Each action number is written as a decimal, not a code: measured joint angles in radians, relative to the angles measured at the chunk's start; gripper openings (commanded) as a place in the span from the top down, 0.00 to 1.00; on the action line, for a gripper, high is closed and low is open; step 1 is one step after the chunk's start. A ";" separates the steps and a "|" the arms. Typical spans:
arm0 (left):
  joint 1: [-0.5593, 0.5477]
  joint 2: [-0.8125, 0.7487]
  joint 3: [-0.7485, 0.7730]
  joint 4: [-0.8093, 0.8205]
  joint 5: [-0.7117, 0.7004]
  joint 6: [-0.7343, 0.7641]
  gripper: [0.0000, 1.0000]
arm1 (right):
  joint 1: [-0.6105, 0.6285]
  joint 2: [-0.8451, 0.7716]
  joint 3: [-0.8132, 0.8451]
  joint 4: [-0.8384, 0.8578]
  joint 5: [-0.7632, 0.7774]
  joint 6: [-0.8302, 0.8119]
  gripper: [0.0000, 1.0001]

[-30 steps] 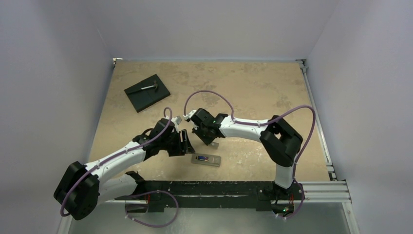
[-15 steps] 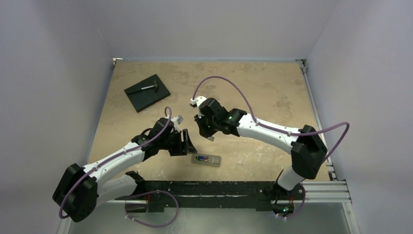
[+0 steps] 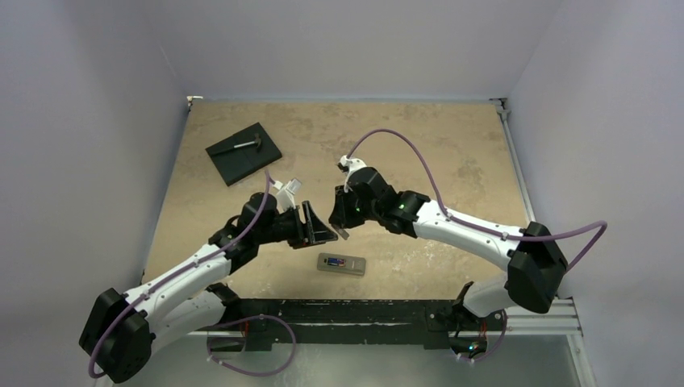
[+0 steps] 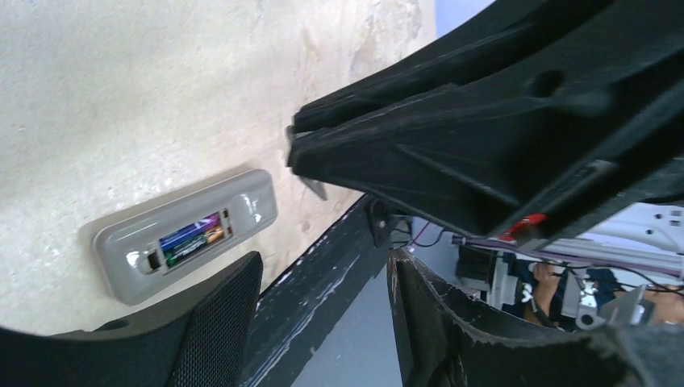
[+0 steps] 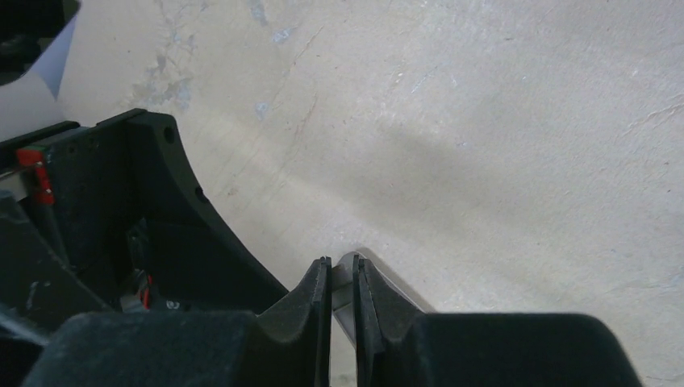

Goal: Load the batteries into the remote control

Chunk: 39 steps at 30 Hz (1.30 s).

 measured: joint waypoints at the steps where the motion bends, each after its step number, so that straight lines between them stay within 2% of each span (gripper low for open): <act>1: 0.000 -0.006 -0.006 0.025 0.000 -0.019 0.43 | 0.000 0.000 -0.006 0.007 0.003 0.018 0.91; 9: 0.000 -0.045 -0.017 0.106 -0.048 -0.072 0.43 | 0.000 0.000 -0.014 0.061 0.024 0.124 0.89; 17: 0.000 -0.020 -0.017 0.114 -0.089 -0.077 0.50 | 0.000 0.000 -0.015 0.091 0.028 0.181 0.90; 22: 0.000 -0.011 -0.017 0.138 -0.114 -0.095 0.61 | 0.000 0.000 -0.015 0.103 0.038 0.201 0.90; 33: -0.006 0.040 -0.024 0.190 -0.135 -0.112 0.75 | 0.000 -0.016 -0.037 0.137 0.046 0.242 0.91; 36: -0.006 0.042 -0.024 0.195 -0.141 -0.116 0.85 | 0.000 -0.020 -0.037 0.142 0.046 0.246 0.90; 39: -0.006 0.043 -0.031 0.205 -0.148 -0.120 0.89 | 0.000 -0.020 -0.042 0.146 0.045 0.249 0.90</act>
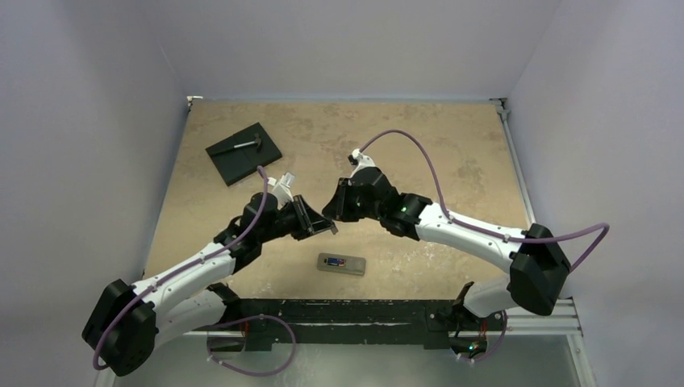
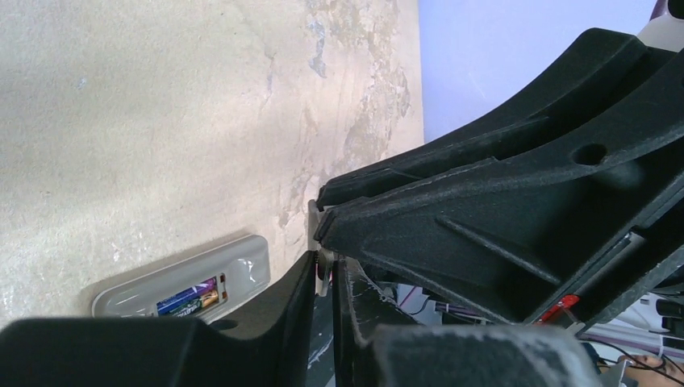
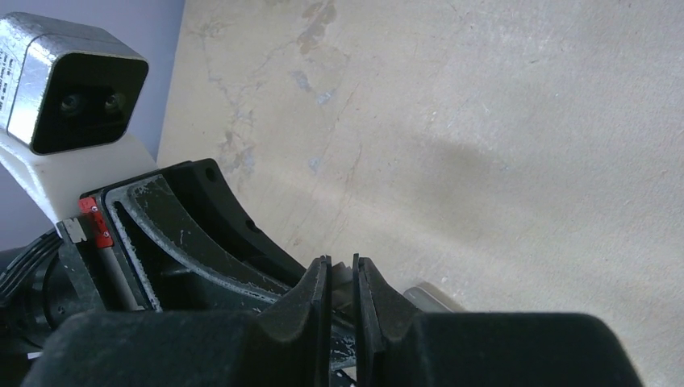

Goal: Load the batteries into the remote control

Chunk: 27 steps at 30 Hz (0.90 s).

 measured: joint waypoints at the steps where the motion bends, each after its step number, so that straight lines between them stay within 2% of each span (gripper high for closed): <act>1: 0.000 0.001 -0.003 0.001 -0.002 0.000 0.91 | 0.000 0.000 -0.002 0.001 0.000 0.001 0.90; 3: 0.000 0.004 -0.009 0.006 -0.002 -0.002 0.99 | 0.000 -0.002 -0.008 0.001 0.000 0.003 0.90; 8: -0.006 0.008 -0.009 0.011 -0.002 -0.007 1.00 | 0.000 -0.016 -0.023 0.004 0.003 0.007 0.86; 15: -0.010 0.008 -0.012 0.028 -0.007 -0.006 1.00 | 0.000 -0.069 -0.040 0.010 0.008 0.013 0.54; 18: -0.009 0.008 -0.019 0.027 -0.009 -0.007 1.00 | 0.000 -0.113 -0.045 0.013 0.010 0.004 0.43; 22: -0.009 0.005 -0.025 0.016 -0.008 -0.010 1.00 | 0.000 -0.168 -0.057 0.025 0.009 -0.053 0.40; 27: -0.009 -0.007 -0.025 -0.003 0.005 -0.045 1.00 | -0.002 -0.216 -0.080 0.043 -0.068 -0.216 0.39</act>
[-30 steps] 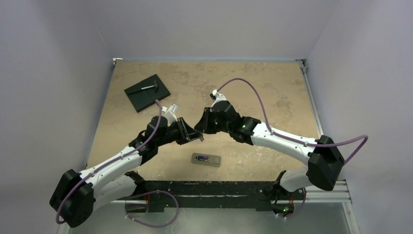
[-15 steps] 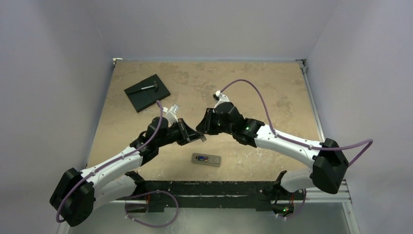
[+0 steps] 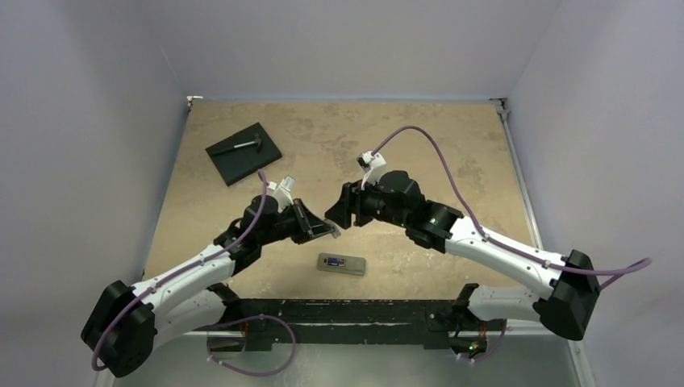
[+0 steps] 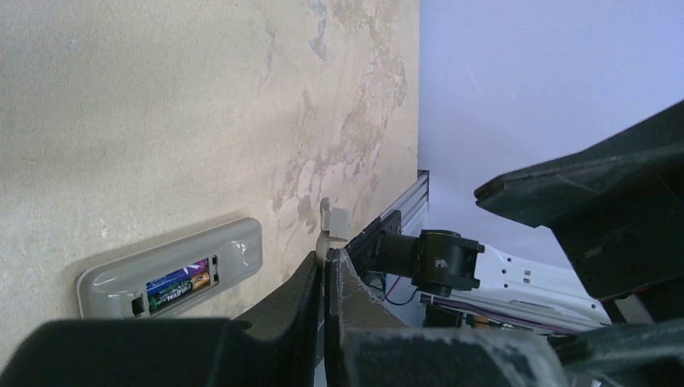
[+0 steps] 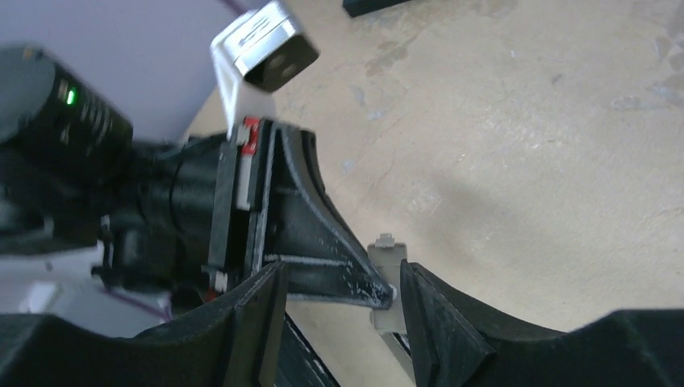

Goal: Load the batteries into the remote control

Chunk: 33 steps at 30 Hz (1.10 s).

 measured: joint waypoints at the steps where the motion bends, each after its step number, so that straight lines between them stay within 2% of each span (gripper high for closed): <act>1: 0.000 -0.003 0.000 -0.004 0.005 -0.012 1.00 | 0.000 -0.010 -0.007 0.003 -0.025 -0.043 0.39; 7: 0.020 -0.011 0.000 -0.024 0.051 -0.076 1.00 | 0.000 -0.046 -0.018 -0.007 -0.139 -0.296 0.41; 12: 0.095 -0.016 -0.016 -0.021 0.129 -0.138 1.00 | 0.014 -0.081 -0.050 0.003 -0.226 -0.495 0.41; 16: 0.160 -0.018 -0.027 -0.015 0.205 -0.192 1.00 | 0.077 -0.104 -0.071 -0.006 -0.257 -0.668 0.43; 20: 0.192 -0.014 -0.075 0.061 0.278 -0.280 1.00 | 0.173 -0.104 -0.075 -0.013 -0.243 -0.843 0.48; 23: 0.203 -0.015 -0.140 0.144 0.323 -0.367 1.00 | 0.231 -0.105 -0.093 -0.008 -0.199 -0.958 0.48; 33: 0.222 -0.034 -0.184 0.253 0.400 -0.518 1.00 | 0.293 -0.183 -0.220 0.063 -0.023 -1.239 0.59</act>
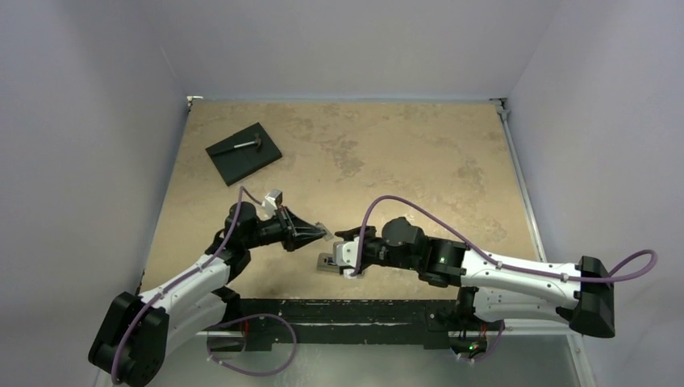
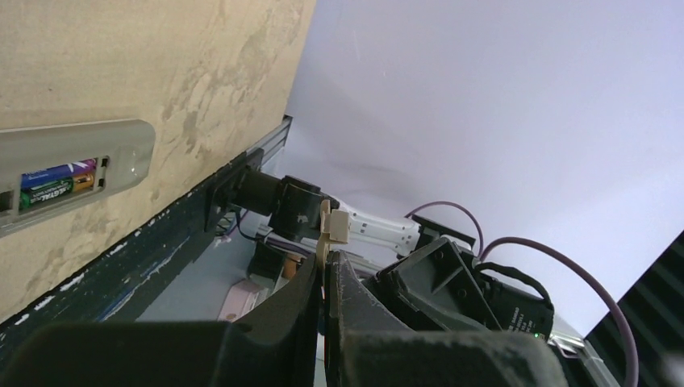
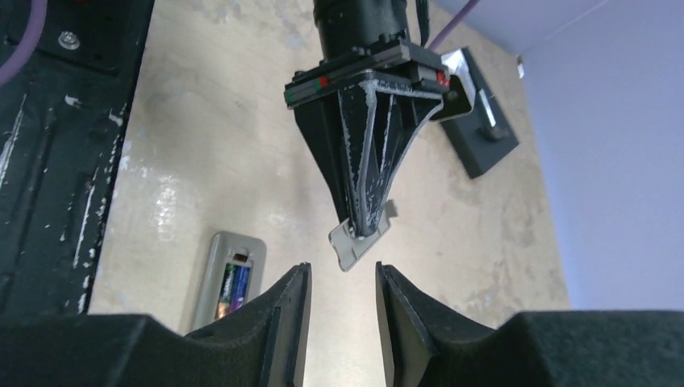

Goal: Load the batteries into the remote control

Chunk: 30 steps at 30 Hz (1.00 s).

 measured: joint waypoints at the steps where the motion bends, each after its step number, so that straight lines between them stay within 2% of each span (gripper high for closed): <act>1: 0.000 -0.005 0.000 0.003 0.005 -0.011 1.00 | 0.006 -0.006 -0.008 0.016 0.018 -0.023 0.59; 12: 0.003 -0.028 0.000 0.041 0.049 -0.100 1.00 | 0.065 -0.023 -0.068 0.129 0.095 -0.180 0.60; 22: 0.003 -0.048 0.000 0.080 0.066 -0.153 1.00 | 0.100 0.015 -0.075 0.190 0.153 -0.244 0.63; 30: 0.003 -0.052 0.000 0.105 0.082 -0.177 1.00 | 0.115 0.029 -0.086 0.241 0.208 -0.275 0.70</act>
